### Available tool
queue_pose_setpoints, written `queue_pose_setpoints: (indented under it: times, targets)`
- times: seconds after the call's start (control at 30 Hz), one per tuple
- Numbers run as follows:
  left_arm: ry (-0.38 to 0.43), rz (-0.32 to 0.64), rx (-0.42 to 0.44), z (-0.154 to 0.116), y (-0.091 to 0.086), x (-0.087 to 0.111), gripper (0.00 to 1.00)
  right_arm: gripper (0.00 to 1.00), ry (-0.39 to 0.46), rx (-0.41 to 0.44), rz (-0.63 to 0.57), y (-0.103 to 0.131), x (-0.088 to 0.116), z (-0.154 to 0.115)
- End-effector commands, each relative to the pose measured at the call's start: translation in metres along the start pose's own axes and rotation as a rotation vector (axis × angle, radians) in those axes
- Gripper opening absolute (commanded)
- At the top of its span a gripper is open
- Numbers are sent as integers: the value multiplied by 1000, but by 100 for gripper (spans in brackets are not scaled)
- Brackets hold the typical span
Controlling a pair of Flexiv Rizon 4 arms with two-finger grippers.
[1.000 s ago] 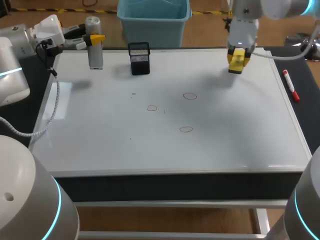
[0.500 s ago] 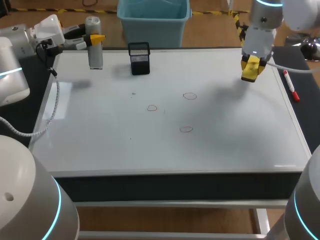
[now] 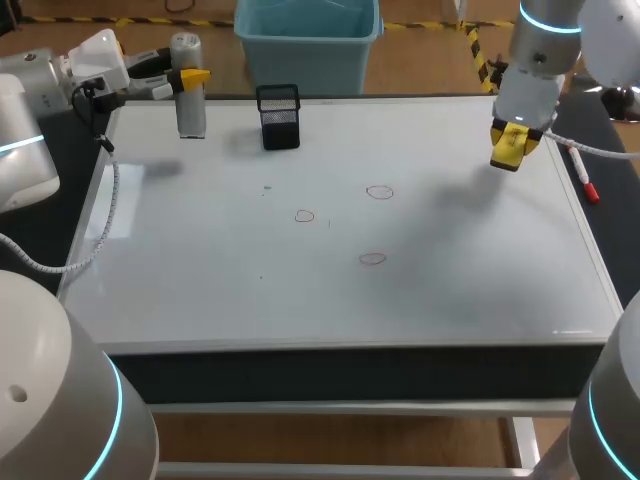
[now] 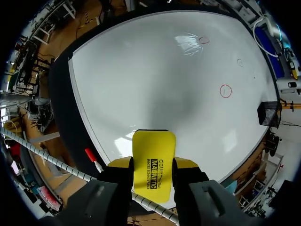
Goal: Pick up the inspection probe, press it on each red-marked spot on the whiteboard one by one, put down the probe, pick up the eraser, and wipe off all the red marks.
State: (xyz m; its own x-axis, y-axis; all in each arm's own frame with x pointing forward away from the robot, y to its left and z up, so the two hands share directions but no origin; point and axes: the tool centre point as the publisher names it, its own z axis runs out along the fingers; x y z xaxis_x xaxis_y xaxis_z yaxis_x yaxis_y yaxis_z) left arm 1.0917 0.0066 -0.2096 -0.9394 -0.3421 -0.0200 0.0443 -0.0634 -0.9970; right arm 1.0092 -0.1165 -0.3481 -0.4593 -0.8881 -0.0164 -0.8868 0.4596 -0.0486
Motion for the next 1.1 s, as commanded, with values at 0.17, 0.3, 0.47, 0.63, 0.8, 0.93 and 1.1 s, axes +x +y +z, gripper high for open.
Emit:
queue_pose_setpoints:
  times: [0.17, 0.3, 0.47, 0.63, 0.8, 0.93, 1.1]
  targets:
    - [-3, 2, 0, 1, -1, 1, 0, 0, 0, 11, -1, 2, 1, -1]
    - [-3, 2, 0, 1, -1, 1, 0, 0, 0, 11, -1, 2, 1, -1]
    - [-3, 2, 0, 1, -1, 1, 0, 0, 0, 11, -1, 2, 1, -1]
    - [69, 27, 25, 16, -2, 19, 0, 0, 0, 11, -1, 2, 1, -1]
    - [117, 18, 41, 25, 7, 44, 0, 0, 0, 11, -1, 2, 1, -1]
    - [171, 4, 54, 38, 13, 67, 0, 0, 0, 11, -1, 2, 1, -1]
    - [244, -19, 80, 63, 21, 101, 0, 0, 0, 11, -1, 2, 1, -1]
